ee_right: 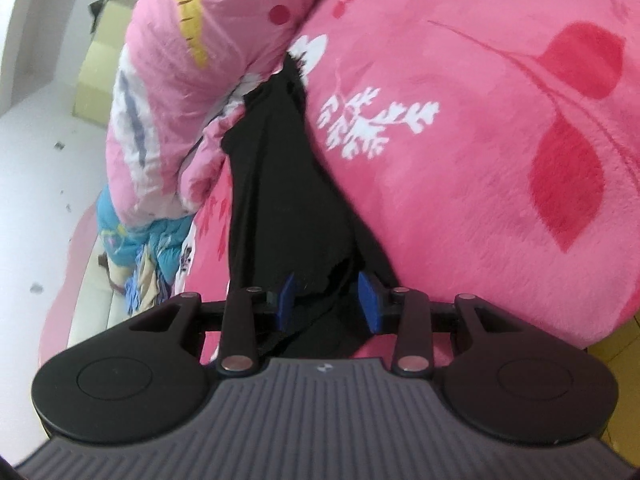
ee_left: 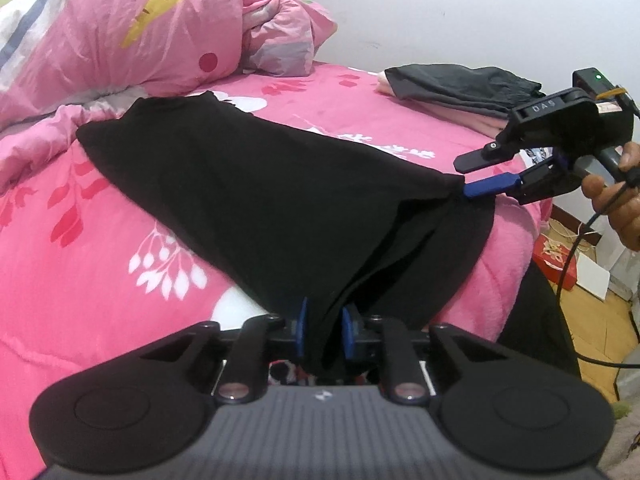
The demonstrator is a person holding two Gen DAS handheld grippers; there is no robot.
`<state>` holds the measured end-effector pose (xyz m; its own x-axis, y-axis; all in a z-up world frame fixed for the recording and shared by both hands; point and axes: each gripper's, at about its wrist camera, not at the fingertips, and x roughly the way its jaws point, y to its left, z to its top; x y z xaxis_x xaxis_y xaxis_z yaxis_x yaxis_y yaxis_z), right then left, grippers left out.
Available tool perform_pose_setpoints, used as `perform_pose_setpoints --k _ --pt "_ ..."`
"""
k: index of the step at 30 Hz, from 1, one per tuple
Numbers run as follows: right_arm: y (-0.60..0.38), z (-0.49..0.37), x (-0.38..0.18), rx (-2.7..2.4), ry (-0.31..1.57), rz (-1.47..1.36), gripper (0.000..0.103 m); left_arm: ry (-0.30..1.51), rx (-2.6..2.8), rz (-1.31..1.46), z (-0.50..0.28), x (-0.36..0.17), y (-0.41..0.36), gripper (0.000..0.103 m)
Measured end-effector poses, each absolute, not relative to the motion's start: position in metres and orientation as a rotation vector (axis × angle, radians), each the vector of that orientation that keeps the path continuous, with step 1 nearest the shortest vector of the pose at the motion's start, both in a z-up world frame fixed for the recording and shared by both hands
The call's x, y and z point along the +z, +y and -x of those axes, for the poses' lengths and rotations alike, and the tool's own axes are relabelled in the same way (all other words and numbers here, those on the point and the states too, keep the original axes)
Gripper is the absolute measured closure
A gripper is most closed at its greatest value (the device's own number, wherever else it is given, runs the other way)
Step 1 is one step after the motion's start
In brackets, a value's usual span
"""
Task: Fold clothes
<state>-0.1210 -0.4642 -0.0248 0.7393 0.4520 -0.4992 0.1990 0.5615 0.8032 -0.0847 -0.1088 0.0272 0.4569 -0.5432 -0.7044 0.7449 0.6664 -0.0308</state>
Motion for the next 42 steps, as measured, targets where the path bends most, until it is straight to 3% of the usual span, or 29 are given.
perform_pose_setpoints --k 11,13,15,17,19,33,42 --pt "-0.467 0.101 -0.027 0.095 0.799 -1.015 0.07 0.729 -0.823 -0.307 0.087 0.019 -0.103 0.087" --pt "-0.466 0.098 -0.026 0.094 0.806 -1.0 0.07 0.715 -0.819 -0.313 0.089 0.019 -0.103 0.091" --pt "-0.463 0.095 -0.023 0.094 0.809 -0.963 0.076 0.702 -0.811 -0.324 0.092 0.019 -0.103 0.095" --pt "-0.459 0.093 -0.021 0.089 0.808 -0.923 0.095 0.692 -0.802 -0.326 0.094 0.022 -0.103 0.098" --pt "-0.456 0.094 -0.017 0.087 0.796 -0.894 0.099 0.671 -0.797 -0.323 0.098 0.027 -0.1 0.099" --pt "-0.45 0.123 0.035 0.087 0.668 -0.72 0.1 0.589 -0.854 -0.38 0.129 0.051 -0.105 0.1" --pt "-0.453 0.126 0.009 0.059 0.728 -0.711 0.1 0.634 -0.859 -0.433 0.133 0.042 -0.111 0.1"
